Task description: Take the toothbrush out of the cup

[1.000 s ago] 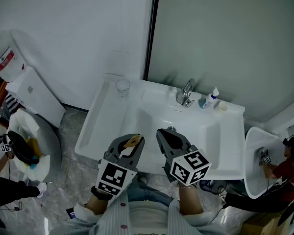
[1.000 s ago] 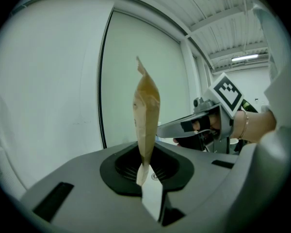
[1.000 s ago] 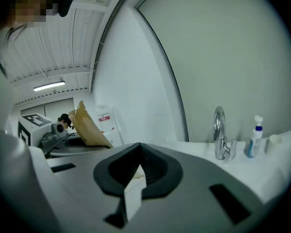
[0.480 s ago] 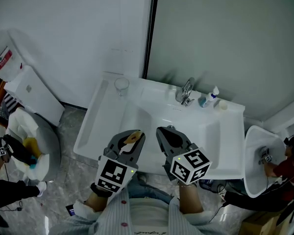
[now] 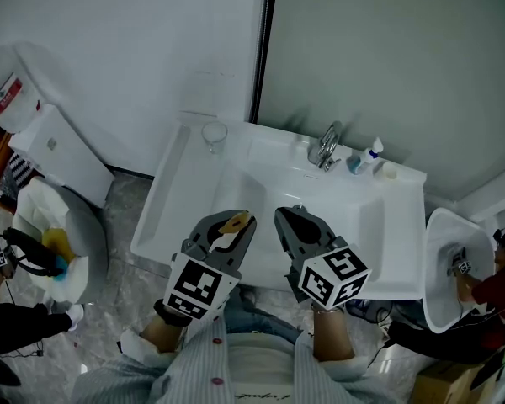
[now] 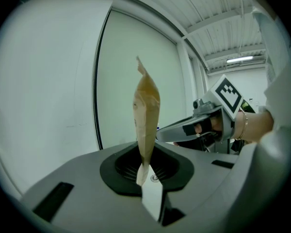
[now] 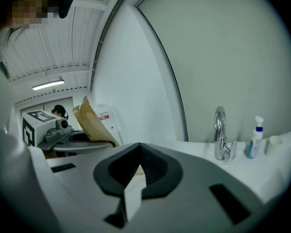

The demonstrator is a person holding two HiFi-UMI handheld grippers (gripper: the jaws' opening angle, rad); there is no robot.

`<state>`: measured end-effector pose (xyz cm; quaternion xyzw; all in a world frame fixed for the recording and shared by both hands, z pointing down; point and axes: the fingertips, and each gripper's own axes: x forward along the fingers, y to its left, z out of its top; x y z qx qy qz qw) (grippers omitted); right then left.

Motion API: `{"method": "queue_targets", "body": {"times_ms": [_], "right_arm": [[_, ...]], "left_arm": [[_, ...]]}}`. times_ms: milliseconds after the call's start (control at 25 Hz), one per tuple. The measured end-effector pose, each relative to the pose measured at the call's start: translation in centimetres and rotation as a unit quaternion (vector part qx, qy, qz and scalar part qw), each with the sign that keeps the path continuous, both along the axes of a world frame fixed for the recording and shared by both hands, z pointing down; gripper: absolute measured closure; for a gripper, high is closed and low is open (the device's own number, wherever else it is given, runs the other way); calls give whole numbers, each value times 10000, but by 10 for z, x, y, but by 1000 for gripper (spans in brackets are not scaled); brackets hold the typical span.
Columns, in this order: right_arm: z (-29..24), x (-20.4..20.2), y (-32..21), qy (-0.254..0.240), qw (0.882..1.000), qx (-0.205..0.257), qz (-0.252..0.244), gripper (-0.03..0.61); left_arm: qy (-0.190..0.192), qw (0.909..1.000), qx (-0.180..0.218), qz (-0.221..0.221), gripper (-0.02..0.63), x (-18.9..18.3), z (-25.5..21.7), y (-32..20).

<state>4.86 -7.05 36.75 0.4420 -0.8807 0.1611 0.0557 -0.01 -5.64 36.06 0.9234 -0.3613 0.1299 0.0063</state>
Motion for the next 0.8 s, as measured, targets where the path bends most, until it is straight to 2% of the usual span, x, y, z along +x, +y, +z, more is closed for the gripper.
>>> {"method": "queue_targets", "body": {"times_ms": [240, 560, 800], "right_arm": [[0, 0, 4, 8, 10000, -12, 8, 568], [1, 5, 8, -12, 10000, -6, 77, 568], [1, 9, 9, 37, 10000, 7, 91, 569]], "left_arm": [[-65, 9997, 102, 205, 565, 6, -4, 5], [160, 9992, 69, 371, 565, 10, -6, 11], [88, 9989, 109, 448, 565, 6, -4, 11]]}}
